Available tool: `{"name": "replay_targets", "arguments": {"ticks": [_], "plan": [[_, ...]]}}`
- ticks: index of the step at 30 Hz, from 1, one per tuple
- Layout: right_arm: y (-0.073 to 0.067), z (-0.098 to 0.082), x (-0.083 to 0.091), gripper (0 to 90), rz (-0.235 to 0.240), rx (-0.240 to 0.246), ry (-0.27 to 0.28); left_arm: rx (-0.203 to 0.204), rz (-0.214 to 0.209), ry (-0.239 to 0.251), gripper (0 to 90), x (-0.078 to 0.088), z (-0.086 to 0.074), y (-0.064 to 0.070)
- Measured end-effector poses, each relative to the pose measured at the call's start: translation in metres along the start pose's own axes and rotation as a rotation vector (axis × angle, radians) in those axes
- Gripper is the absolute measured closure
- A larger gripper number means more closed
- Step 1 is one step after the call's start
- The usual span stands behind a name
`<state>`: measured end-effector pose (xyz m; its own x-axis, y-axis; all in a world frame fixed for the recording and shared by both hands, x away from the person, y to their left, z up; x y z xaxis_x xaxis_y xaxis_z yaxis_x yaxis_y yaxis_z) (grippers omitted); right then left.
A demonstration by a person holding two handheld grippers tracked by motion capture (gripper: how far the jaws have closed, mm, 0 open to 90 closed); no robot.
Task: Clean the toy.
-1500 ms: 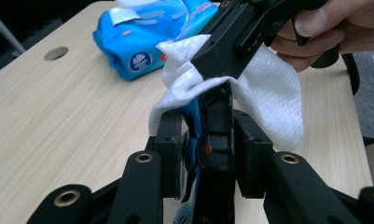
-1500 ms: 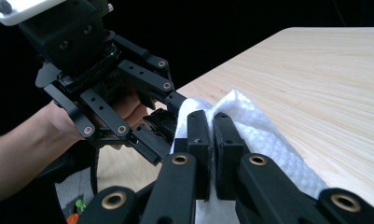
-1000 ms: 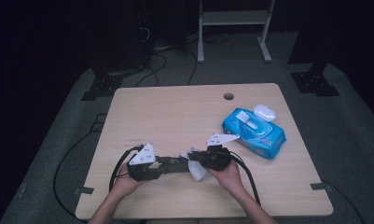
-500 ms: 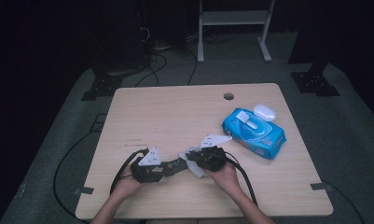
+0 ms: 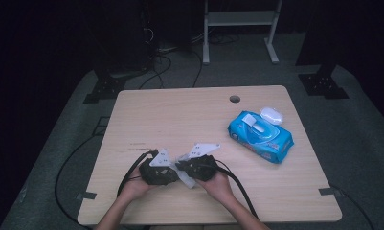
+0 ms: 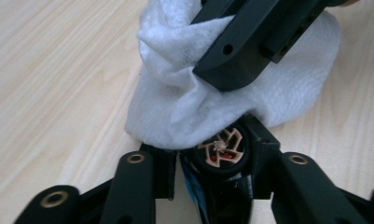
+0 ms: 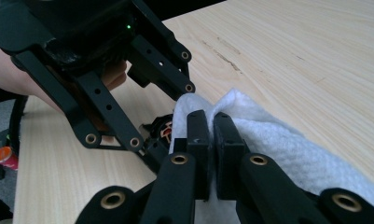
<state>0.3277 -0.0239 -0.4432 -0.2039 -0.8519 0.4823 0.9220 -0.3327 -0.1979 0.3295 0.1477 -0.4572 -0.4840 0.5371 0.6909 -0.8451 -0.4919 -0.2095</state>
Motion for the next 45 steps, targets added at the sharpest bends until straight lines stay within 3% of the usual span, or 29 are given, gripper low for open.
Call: {"name": "replay_targets", "arguments": {"ticks": [4, 8, 10, 13, 15, 17, 22, 24, 29, 31, 33, 36, 38, 43, 45], "plan": [[0.009, -0.004, 0.009, 86.3, -0.051, 0.003, -0.012, -0.008, -0.007, 0.005, 64.6, 0.001, -0.002, -0.002], [0.019, -0.006, 0.022, 86.4, -0.097, -0.030, -0.007, 0.000, -0.019, 0.011, 64.9, 0.002, -0.003, -0.004], [0.017, -0.006, 0.020, 86.4, -0.073, -0.047, 0.002, -0.003, -0.017, 0.013, 64.9, 0.000, -0.002, -0.003], [0.007, -0.004, 0.006, 86.2, -0.012, -0.018, 0.003, -0.013, -0.012, 0.011, 64.8, -0.001, 0.001, -0.001], [0.002, -0.001, 0.001, 86.2, -0.027, 0.013, 0.005, -0.015, -0.010, 0.013, 64.8, 0.000, -0.001, -0.002], [0.006, -0.002, 0.004, 86.2, -0.009, -0.011, 0.006, -0.009, -0.013, 0.021, 64.9, 0.001, -0.003, -0.003], [0.020, -0.011, 0.029, 86.2, -0.109, -0.011, -0.001, -0.013, -0.015, 0.021, 64.9, 0.001, -0.003, -0.004], [0.026, -0.015, 0.038, 86.3, -0.103, -0.046, 0.012, -0.012, -0.014, 0.014, 64.9, 0.001, -0.002, -0.003], [0.024, -0.015, 0.038, 86.3, -0.113, -0.035, 0.006, -0.003, -0.029, 0.010, 62.7, 0.001, 0.006, -0.003], [0.023, -0.014, 0.036, 86.2, -0.107, -0.037, 0.012, -0.010, -0.028, 0.002, 62.7, 0.000, 0.011, -0.004], [0.018, -0.011, 0.030, 86.2, -0.062, -0.050, 0.031, -0.024, -0.029, -0.006, 62.6, -0.003, 0.016, -0.004], [0.007, -0.009, 0.015, 86.3, -0.034, -0.018, 0.006, -0.040, -0.019, -0.005, 63.2, -0.005, 0.018, -0.002], [0.008, -0.009, 0.014, 86.3, -0.035, -0.010, 0.005, -0.043, -0.017, -0.004, 63.7, -0.002, 0.016, -0.002], [0.019, -0.011, 0.030, 86.4, -0.117, -0.006, -0.013, -0.048, -0.025, -0.004, 64.6, 0.002, 0.010, -0.005], [0.024, -0.014, 0.038, 86.4, -0.129, -0.037, 0.000, -0.046, -0.021, -0.003, 64.6, 0.001, 0.011, -0.005]]}}
Point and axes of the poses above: each handheld gripper's, and its own axes: x roughly backward along the jaws, z roughly out of its top, y roughly to its right, the point moved 2 cm from there along -x, roughly forward along the jaws, and after that the axes turned 10 degrees about z, right-handed, at the moved point
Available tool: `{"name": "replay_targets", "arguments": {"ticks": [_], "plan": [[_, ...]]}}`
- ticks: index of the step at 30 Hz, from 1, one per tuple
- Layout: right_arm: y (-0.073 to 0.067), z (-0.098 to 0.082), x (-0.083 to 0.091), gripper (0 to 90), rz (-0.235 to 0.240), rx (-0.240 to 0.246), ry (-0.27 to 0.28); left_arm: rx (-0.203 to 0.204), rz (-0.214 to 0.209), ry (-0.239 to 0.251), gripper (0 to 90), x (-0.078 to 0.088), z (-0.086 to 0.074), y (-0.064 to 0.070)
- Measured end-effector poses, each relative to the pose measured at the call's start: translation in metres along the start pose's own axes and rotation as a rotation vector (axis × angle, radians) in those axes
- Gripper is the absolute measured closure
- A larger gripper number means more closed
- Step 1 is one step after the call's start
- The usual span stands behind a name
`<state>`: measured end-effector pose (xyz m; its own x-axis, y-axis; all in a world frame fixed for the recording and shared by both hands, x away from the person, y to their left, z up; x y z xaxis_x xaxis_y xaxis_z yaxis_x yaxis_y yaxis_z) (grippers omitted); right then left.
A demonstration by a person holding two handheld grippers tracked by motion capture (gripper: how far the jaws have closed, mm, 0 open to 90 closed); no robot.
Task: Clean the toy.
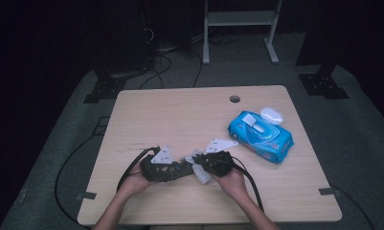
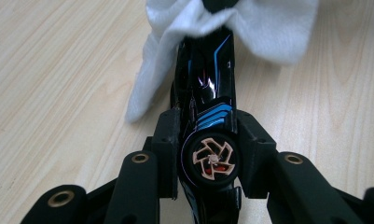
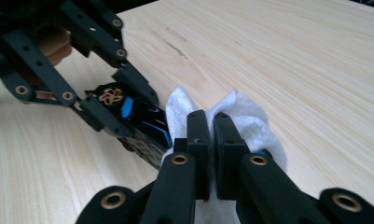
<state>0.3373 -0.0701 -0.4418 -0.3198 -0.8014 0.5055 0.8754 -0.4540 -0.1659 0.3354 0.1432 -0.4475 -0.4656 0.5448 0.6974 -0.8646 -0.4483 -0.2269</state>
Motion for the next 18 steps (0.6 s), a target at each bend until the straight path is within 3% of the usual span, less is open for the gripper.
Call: {"name": "replay_targets", "arguments": {"ticks": [9, 14, 18], "plan": [[-0.005, 0.000, -0.007, 86.4, 0.039, 0.012, 0.012, 0.009, 0.001, 0.001, 64.2, -0.003, 0.001, 0.000], [0.009, -0.004, 0.008, 86.3, -0.019, -0.005, 0.016, 0.004, -0.005, 0.002, 64.5, 0.000, -0.002, -0.002], [0.017, -0.009, 0.018, 86.4, -0.038, -0.030, 0.019, -0.003, -0.005, -0.006, 64.5, 0.004, -0.006, -0.004]]}}
Point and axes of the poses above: each handheld gripper's, and its own axes: x roughly backward along the jaws, z roughly out of its top, y roughly to its right, the point moved 2 cm from there along -x, roughly forward along the jaws, and after that the axes turned 10 degrees about z, right-handed, at the moved point
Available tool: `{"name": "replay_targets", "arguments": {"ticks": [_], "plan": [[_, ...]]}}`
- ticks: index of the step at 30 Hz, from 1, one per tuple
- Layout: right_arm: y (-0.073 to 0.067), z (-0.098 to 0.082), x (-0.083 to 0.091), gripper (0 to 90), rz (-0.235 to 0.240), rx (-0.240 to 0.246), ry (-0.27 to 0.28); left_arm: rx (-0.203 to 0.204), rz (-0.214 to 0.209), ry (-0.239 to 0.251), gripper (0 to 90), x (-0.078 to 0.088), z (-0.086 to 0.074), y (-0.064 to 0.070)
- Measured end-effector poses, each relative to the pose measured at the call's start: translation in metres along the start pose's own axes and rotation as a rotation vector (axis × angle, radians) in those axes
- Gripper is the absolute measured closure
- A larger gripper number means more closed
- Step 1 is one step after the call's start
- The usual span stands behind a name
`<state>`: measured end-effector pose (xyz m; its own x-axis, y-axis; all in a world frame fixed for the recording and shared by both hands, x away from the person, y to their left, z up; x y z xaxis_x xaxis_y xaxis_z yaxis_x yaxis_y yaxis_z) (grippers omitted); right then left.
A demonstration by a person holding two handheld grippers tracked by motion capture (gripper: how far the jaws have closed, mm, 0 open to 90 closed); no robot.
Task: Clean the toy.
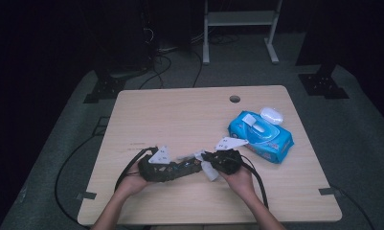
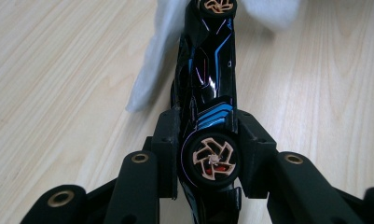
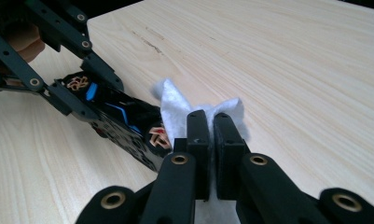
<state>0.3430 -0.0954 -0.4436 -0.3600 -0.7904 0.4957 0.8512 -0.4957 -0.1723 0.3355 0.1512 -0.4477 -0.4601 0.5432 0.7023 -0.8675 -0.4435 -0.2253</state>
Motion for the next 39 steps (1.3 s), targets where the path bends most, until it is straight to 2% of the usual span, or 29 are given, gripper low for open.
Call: {"name": "replay_targets", "arguments": {"ticks": [2, 5, 7, 9, 14, 17, 19, 26, 28, 34, 39], "plan": [[-0.001, -0.002, 0.000, 86.3, 0.014, -0.010, 0.007, 0.001, -0.002, -0.006, 64.5, 0.003, -0.002, -0.001], [-0.008, -0.001, -0.007, 86.4, 0.034, 0.002, 0.000, 0.010, -0.002, -0.017, 64.1, 0.001, 0.001, -0.001], [-0.013, 0.001, -0.012, 86.4, 0.022, 0.017, 0.001, 0.018, 0.004, -0.015, 62.4, 0.000, 0.003, -0.002], [-0.014, 0.003, -0.015, 86.4, 0.060, -0.003, 0.017, 0.032, -0.004, -0.005, 60.9, -0.002, 0.006, -0.003], [-0.020, 0.005, -0.021, 86.4, 0.084, 0.014, 0.020, 0.022, -0.005, -0.009, 59.9, -0.001, 0.006, -0.002], [-0.016, 0.004, -0.018, 86.4, 0.066, 0.018, -0.002, 0.022, -0.007, -0.008, 60.3, 0.002, 0.002, -0.003], [-0.011, 0.002, -0.013, 86.3, 0.056, -0.001, 0.003, 0.019, -0.006, -0.013, 60.4, 0.002, 0.003, -0.003], [-0.005, -0.003, 0.005, 86.3, 0.038, -0.012, 0.008, 0.000, 0.006, -0.034, 57.5, -0.010, 0.020, 0.000], [-0.002, -0.006, 0.008, 86.4, 0.041, -0.028, 0.016, 0.000, 0.001, -0.052, 54.4, -0.016, 0.025, 0.001], [0.007, -0.015, 0.014, 86.4, 0.042, -0.073, 0.034, -0.053, 0.005, -0.150, 52.5, -0.034, 0.036, 0.005], [0.013, -0.017, 0.021, 86.4, 0.033, -0.103, 0.057, -0.055, 0.006, -0.207, 51.0, -0.043, 0.039, 0.008]]}}
Point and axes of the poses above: each handheld gripper's, and its own axes: x roughly backward along the jaws, z roughly out of its top, y roughly to its right, the point moved 2 cm from there along -x, roughly forward along the jaws, and after that the axes turned 10 degrees about z, right-handed, at the moved point
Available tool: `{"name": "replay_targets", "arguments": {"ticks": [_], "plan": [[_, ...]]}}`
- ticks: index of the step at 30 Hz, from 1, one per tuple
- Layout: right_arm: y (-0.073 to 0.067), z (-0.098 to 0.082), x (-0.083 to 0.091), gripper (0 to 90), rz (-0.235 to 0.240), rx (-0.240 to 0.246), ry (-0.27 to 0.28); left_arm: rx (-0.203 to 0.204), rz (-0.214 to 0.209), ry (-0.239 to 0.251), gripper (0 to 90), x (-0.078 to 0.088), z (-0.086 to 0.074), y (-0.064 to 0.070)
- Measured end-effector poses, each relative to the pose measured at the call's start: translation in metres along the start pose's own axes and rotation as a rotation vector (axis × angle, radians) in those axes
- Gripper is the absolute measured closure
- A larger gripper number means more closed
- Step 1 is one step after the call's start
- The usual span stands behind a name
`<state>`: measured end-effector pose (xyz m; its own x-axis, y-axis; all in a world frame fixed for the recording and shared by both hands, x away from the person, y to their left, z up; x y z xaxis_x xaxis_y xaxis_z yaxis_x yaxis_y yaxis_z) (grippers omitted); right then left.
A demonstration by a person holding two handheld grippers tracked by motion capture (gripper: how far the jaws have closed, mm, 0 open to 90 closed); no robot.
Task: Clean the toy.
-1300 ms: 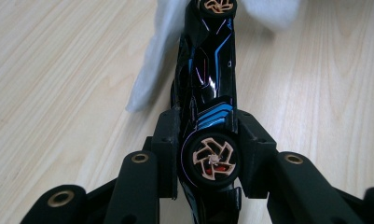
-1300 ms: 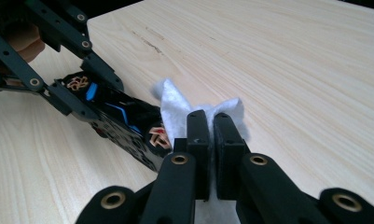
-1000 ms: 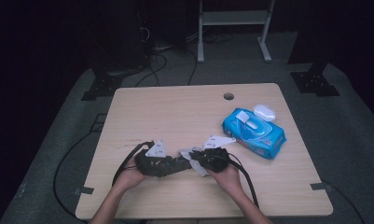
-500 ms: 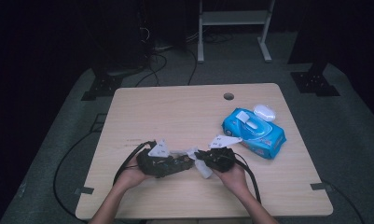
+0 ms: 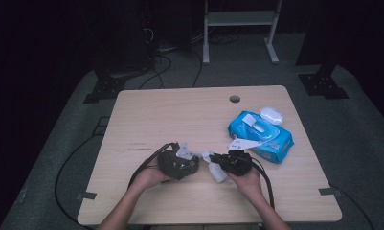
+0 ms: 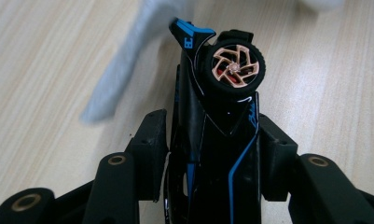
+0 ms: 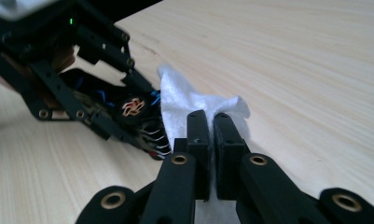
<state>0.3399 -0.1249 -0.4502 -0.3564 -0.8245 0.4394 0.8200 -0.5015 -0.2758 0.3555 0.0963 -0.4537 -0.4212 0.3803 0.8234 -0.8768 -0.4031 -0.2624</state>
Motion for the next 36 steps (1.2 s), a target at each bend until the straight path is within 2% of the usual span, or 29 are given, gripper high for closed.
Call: {"name": "replay_targets", "arguments": {"ticks": [5, 7, 10, 13, 16, 18, 20, 22, 24, 25, 27, 31, 34, 36], "plan": [[0.006, 0.002, 0.010, 86.4, -0.016, -0.033, 0.042, -0.019, -0.005, -0.013, 54.8, -0.002, 0.002, 0.001], [0.006, 0.002, 0.011, 86.4, -0.012, -0.031, 0.037, -0.026, -0.012, -0.012, 56.6, 0.000, 0.003, 0.001], [0.002, 0.002, 0.008, 86.3, 0.002, -0.019, 0.030, -0.074, 0.029, -0.013, 57.3, 0.001, 0.005, 0.006], [-0.001, 0.003, 0.005, 86.3, 0.016, -0.014, 0.030, -0.076, 0.033, 0.014, 57.5, 0.004, 0.004, 0.008], [-0.005, 0.005, 0.004, 86.3, 0.057, 0.000, 0.023, -0.037, 0.015, 0.099, 57.5, 0.012, 0.003, 0.004], [-0.008, 0.006, 0.004, 86.3, 0.069, 0.009, 0.021, -0.022, 0.012, 0.132, 57.5, 0.016, 0.004, 0.003], [-0.013, 0.009, 0.004, 86.3, 0.093, 0.020, 0.029, -0.025, 0.013, 0.167, 57.5, 0.020, 0.004, 0.004], [-0.021, 0.015, 0.003, 86.3, 0.127, 0.042, 0.047, -0.006, 0.012, 0.208, 57.5, 0.023, 0.006, 0.006], [-0.030, 0.021, 0.002, 86.3, 0.149, 0.064, 0.060, -0.020, 0.007, 0.222, 57.5, 0.025, 0.009, 0.009], [-0.034, 0.024, 0.002, 86.3, 0.151, 0.078, 0.069, -0.025, 0.013, 0.233, 57.5, 0.026, 0.010, 0.011], [-0.038, 0.028, 0.004, 86.4, 0.151, 0.095, 0.087, -0.010, -0.006, 0.269, 57.5, 0.031, 0.011, 0.012], [-0.033, 0.029, 0.012, 86.4, 0.125, 0.083, 0.114, 0.011, -0.029, 0.328, 57.5, 0.039, 0.012, 0.012], [-0.025, 0.025, 0.015, 86.3, 0.111, 0.050, 0.123, 0.014, -0.027, 0.335, 57.5, 0.039, 0.012, 0.011], [-0.024, 0.023, 0.015, 86.4, 0.105, 0.046, 0.113, 0.029, -0.039, 0.341, 57.5, 0.037, 0.011, 0.012]]}}
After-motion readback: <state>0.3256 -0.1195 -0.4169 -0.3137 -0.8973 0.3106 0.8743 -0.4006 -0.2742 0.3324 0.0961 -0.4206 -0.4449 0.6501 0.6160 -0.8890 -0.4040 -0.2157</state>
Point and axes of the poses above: each handheld gripper's, and its own axes: x roughly backward along the jaws, z roughly out of its top, y roughly to its right, the point moved 2 cm from there along -x, roughly forward along the jaws, and after that the axes turned 10 degrees about z, right-handed, at the moved point
